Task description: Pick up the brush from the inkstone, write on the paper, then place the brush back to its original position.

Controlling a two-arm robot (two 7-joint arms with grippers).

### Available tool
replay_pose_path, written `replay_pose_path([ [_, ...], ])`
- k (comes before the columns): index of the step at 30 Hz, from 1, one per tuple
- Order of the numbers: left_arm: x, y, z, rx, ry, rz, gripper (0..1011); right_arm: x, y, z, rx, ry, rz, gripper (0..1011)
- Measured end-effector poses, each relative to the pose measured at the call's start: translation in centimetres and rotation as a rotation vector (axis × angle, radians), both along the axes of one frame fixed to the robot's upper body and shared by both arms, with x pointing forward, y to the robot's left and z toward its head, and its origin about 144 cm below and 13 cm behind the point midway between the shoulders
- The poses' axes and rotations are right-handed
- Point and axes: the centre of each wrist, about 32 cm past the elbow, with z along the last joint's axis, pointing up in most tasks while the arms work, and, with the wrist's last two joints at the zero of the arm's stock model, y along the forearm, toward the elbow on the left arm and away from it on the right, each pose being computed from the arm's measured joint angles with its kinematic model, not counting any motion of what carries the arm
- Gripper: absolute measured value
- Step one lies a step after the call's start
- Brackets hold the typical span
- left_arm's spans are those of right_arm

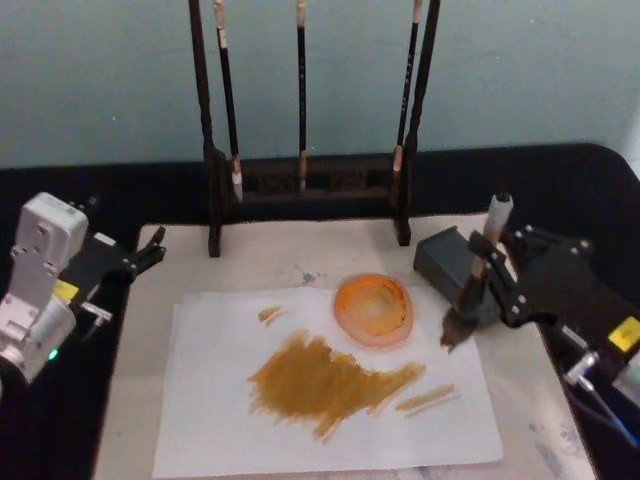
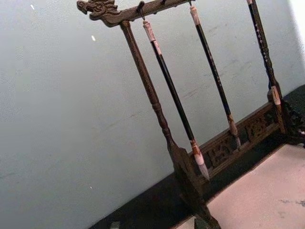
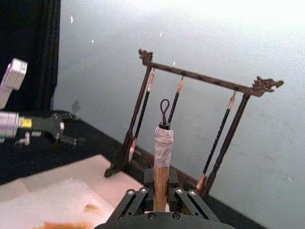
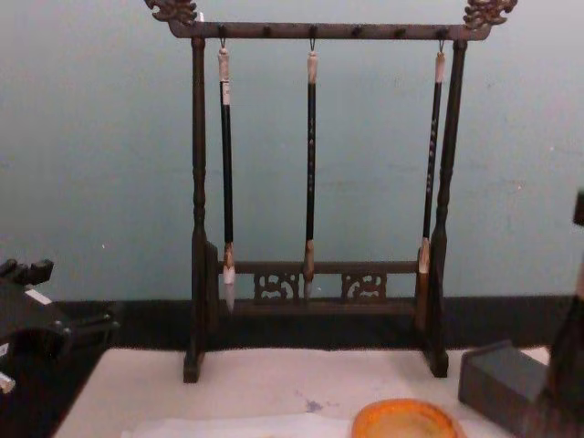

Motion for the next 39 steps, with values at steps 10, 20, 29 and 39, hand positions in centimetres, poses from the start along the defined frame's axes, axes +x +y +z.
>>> replay_pose_path([
  [10,0.0,0.0,0.0,0.0,0.0,0.0,1010,3.4,1.1,-0.3,0.124,-0.022,0.009,168],
  [20,0.0,0.0,0.0,0.0,0.0,0.0,1010,7.1,2.2,-1.2,0.302,0.035,-0.011,168],
  [29,0.0,0.0,0.0,0.0,0.0,0.0,1010,10.0,2.5,-2.8,0.545,0.16,-0.09,168],
  [39,0.0,0.0,0.0,0.0,0.0,0.0,1010,11.8,1.4,-4.2,0.748,0.382,-0.098,168],
])
